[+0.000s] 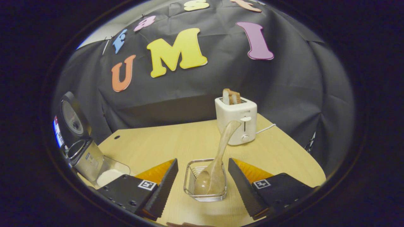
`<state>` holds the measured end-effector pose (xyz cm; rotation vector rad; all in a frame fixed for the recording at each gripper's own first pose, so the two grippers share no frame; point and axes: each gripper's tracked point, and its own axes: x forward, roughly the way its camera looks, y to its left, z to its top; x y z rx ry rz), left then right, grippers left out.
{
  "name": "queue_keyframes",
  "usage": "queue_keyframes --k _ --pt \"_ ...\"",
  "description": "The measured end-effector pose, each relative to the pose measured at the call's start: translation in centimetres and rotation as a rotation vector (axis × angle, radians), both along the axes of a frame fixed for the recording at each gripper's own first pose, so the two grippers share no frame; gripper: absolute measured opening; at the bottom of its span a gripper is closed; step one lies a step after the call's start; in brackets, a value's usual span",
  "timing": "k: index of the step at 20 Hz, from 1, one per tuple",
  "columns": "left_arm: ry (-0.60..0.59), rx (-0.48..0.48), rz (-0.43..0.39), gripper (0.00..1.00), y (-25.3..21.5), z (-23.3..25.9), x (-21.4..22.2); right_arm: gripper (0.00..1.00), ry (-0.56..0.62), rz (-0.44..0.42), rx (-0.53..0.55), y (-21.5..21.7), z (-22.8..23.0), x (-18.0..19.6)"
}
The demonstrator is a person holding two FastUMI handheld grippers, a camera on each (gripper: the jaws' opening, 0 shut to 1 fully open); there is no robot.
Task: Close the left gripper, press the button to open the rice cooker; take a wooden spoon from the chopstick holder with the right hand, scoop a spoonful of rice and pour it into the rice cooker, then put the wooden spoon back into the chopstick holder.
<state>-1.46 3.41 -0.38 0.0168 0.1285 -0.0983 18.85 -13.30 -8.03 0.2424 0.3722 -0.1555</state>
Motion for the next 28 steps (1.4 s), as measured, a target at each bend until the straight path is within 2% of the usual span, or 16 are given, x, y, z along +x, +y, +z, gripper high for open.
queue_keyframes --k 2,3,4,5,7,8,9,10,11,13,14,15,19,22,26,28 --pt "0.0 -0.004 -0.001 0.95 0.1 0.0 -0.2 0.9 0.019 -0.028 0.016 -0.9 -0.4 1.2" --pt "-0.003 -0.006 -0.004 0.98 0.1 0.1 -0.1 0.95 0.03 -0.034 0.017 -1.2 -0.6 1.9" --pt "-0.003 -0.01 -0.006 0.98 0.2 0.1 -0.2 0.89 0.045 -0.041 0.023 -1.5 -0.9 2.6" --pt "0.0 -0.019 -0.004 0.98 0.4 0.0 -0.2 0.95 0.059 -0.045 0.038 -1.7 -1.3 3.5" --pt "0.007 -0.029 -0.007 0.98 0.5 -0.2 -0.1 0.95 0.086 -0.05 0.074 -1.9 -2.1 4.8" --pt "0.011 -0.03 -0.007 0.98 0.6 -0.3 0.1 0.88 0.1 -0.055 0.084 -2.2 -2.6 5.5" --pt "0.016 -0.03 -0.005 0.97 0.6 -0.5 0.2 0.93 0.116 -0.066 0.095 -2.5 -3.0 5.9" --pt "0.022 -0.03 -0.007 0.97 0.5 -0.7 0.2 0.91 0.129 -0.08 0.111 -2.9 -3.4 6.3" --pt "0.028 -0.029 -0.012 0.97 0.3 -0.9 0.3 0.85 0.132 -0.093 0.144 -3.1 -3.5 6.8" --pt "0.032 -0.021 -0.021 0.93 -0.1 -1.0 0.3 0.62 0.135 -0.124 0.226 -3.5 -3.6 7.2" --pt "0.031 -0.013 -0.027 0.97 -0.3 -1.0 0.3 0.57 0.137 -0.142 0.258 -3.8 -3.7 7.4" --pt "0.029 -0.006 -0.032 0.97 -0.5 -1.0 0.3 0.46 0.138 -0.154 0.269 -4.2 -3.9 7.6" --pt "0.019 -0.003 -0.048 0.97 -1.0 -0.9 0.2 0.17 0.167 -0.118 0.348 -3.9 -4.1 8.1" --pt "0.02 -0.001 -0.045 0.96 -0.7 -1.1 0.3 0.17 0.158 -0.102 0.316 -3.8 -4.0 8.2" --pt "0.027 -0.001 -0.03 0.97 -0.3 -1.2 0.4 0.18 0.188 -0.077 0.364 -3.7 -4.4 8.2" --pt "0.026 0.004 -0.02 0.97 0.1 -1.1 0.3 0.18 0.205 -0.064 0.315 -3.7 -4.3 8.1"
